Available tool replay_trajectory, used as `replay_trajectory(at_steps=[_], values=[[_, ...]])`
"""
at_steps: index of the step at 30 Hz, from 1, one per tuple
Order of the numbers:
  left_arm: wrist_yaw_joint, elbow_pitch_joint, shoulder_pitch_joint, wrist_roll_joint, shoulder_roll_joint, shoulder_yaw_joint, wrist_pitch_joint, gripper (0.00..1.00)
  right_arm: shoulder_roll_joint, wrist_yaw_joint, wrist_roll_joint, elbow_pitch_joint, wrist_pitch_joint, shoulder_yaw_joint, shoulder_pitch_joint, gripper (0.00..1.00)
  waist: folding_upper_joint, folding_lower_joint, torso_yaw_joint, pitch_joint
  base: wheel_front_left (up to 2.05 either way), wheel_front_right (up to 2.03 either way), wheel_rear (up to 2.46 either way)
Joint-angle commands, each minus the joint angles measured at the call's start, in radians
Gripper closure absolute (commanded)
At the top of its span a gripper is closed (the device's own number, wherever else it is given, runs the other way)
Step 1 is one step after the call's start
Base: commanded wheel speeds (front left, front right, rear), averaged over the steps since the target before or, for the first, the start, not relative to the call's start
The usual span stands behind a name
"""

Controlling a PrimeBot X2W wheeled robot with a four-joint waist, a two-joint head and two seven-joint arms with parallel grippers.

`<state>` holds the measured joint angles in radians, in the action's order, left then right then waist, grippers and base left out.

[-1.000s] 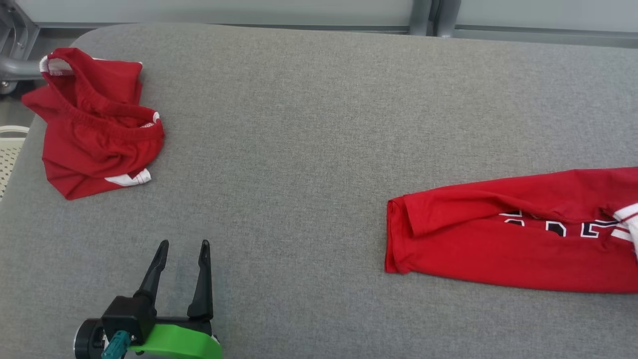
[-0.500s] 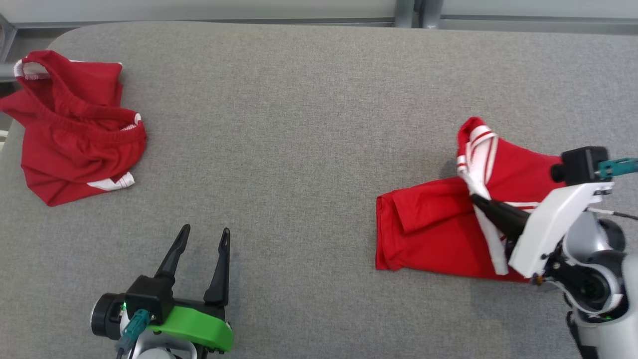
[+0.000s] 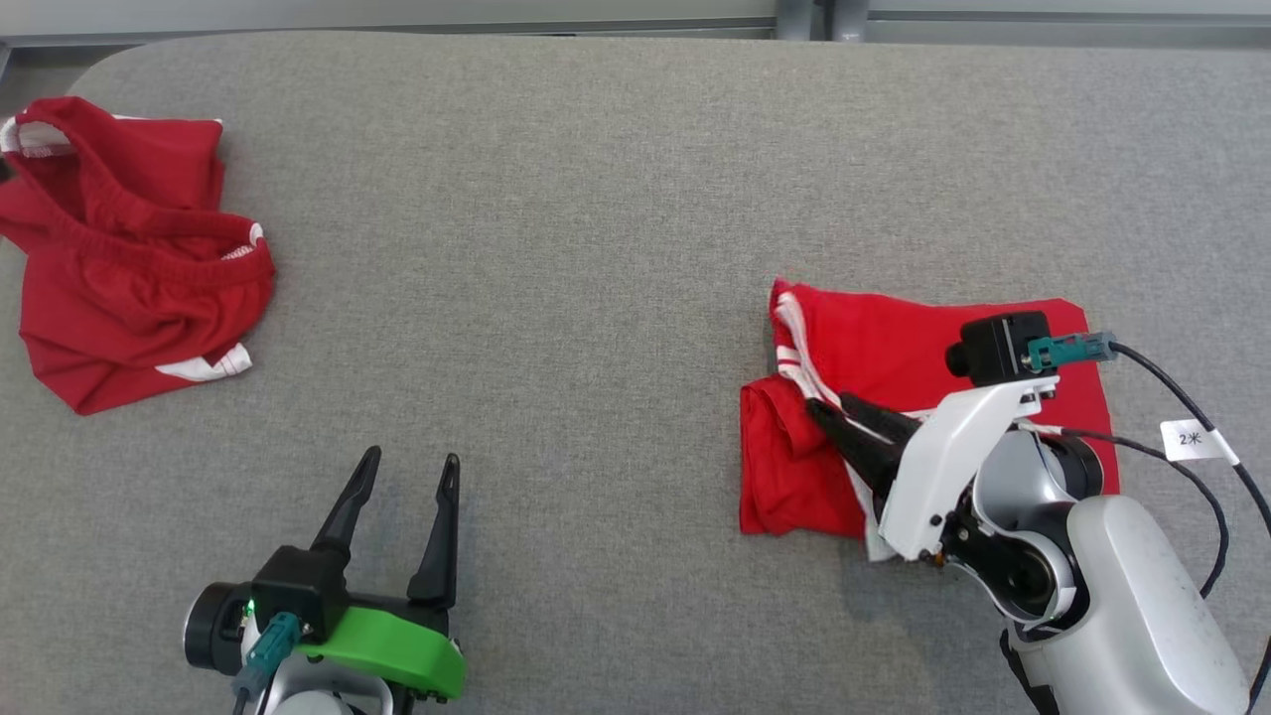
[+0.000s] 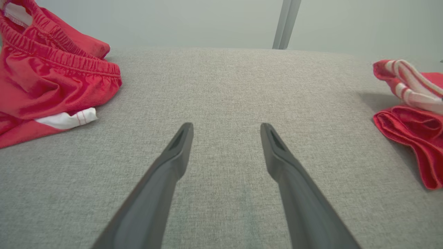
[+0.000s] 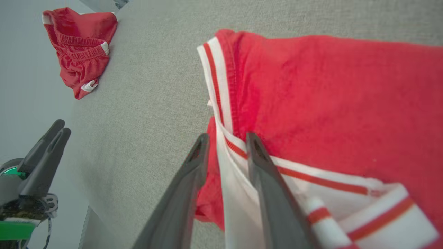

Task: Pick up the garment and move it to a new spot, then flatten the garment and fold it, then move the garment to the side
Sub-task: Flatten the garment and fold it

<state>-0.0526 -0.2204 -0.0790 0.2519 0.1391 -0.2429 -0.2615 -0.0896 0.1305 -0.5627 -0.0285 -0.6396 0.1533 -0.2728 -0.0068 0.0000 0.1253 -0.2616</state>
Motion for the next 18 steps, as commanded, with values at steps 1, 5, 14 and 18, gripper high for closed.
replay_trajectory(at_steps=[1, 5, 14, 18], values=[[-0.001, 0.0, -0.001, -0.011, 0.002, 0.007, -0.005, 0.0, 0.006, 0.0, -0.006, 0.012, 0.017, -0.002, -0.013, 0.0, 0.0068, 0.0, -0.01, 0.002, 0.0, 0.0, 0.0], [0.001, 0.0, 0.014, -0.015, 0.01, 0.018, -0.005, 0.0, 0.013, 0.0, -0.022, 0.066, 0.044, -0.022, -0.015, 0.0, 0.0068, 0.0, -0.021, 0.007, 0.0, 0.0, 0.0], [0.019, 0.047, 0.067, -0.007, 0.009, 0.059, -0.005, 0.0, -0.042, 0.0, -0.061, 0.338, -0.028, -0.28, 0.093, 0.0, 0.0068, 0.0, -0.053, 0.009, 0.0, 0.0, 0.0], [0.014, 0.063, 0.065, -0.01, -0.001, 0.056, -0.005, 0.0, -0.113, 0.0, -0.004, 0.293, -0.068, -0.389, 0.146, 0.0, 0.0068, 0.0, -0.055, -0.007, 0.0, 0.0, 0.0]])
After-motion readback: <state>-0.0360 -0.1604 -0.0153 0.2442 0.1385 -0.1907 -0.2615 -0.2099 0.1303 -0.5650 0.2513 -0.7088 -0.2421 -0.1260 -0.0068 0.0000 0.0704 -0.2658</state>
